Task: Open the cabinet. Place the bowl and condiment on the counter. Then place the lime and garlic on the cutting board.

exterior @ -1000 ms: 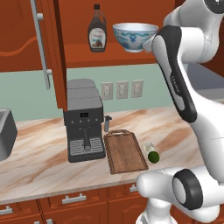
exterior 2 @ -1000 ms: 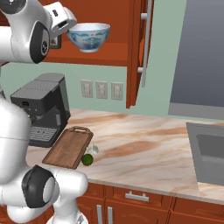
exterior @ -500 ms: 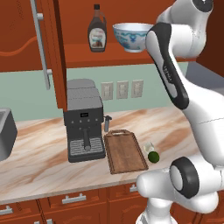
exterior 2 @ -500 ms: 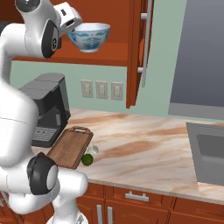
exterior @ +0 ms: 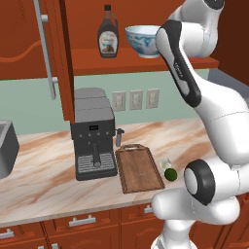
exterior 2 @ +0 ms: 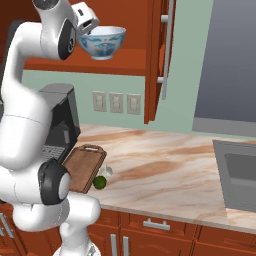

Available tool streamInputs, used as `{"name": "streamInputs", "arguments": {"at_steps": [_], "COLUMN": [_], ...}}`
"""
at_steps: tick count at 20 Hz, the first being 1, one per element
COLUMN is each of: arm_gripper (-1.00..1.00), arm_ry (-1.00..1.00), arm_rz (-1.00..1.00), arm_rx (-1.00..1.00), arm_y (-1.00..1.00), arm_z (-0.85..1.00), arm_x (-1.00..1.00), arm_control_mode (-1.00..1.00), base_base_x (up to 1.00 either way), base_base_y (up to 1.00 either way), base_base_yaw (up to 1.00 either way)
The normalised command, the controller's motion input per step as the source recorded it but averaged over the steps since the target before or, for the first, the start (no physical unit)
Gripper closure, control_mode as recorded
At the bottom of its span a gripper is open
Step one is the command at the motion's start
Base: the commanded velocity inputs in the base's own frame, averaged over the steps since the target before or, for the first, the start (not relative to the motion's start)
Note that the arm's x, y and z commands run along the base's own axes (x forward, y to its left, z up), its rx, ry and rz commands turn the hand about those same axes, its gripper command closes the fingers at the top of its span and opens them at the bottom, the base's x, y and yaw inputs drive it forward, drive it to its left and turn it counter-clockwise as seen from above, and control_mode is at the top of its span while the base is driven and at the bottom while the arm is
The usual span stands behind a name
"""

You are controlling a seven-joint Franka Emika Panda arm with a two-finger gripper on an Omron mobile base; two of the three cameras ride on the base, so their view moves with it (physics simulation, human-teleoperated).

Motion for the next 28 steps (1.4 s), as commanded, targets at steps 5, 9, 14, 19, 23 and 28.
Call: {"name": "streamInputs", "arguments": {"at_steps": [5,9,14,19,23,28], "arm_gripper": [-1.0,-1.0,-1.0,-1.0,-1.0,-1.0], "arm_ry": [0.02,0.02,0.03,0.04,0.04,0.06], "arm_rz": [0.01,0.0,0.0,0.01,0.02,0.02], "arm_rx": [0.0,-0.01,-0.02,-0.04,-0.03,0.0], "arm_y": [-0.06,-0.08,-0.06,-0.03,0.0,0.0], "arm_z": [-0.02,-0.07,-0.1,-0.15,-0.1,0.02], "arm_x": [0.31,0.22,0.22,0.19,0.24,0.31], "arm_control_mode": [-1.0,-1.0,-1.0,-1.0,-1.0,-1.0], "base_base_x": [0.0,0.0,0.0,0.0,0.0,0.0], "base_base_y": [0.0,0.0,0.0,0.0,0.0,0.0], "base_base_yaw": [0.0,0.0,0.0,0.0,0.0,0.0]}}
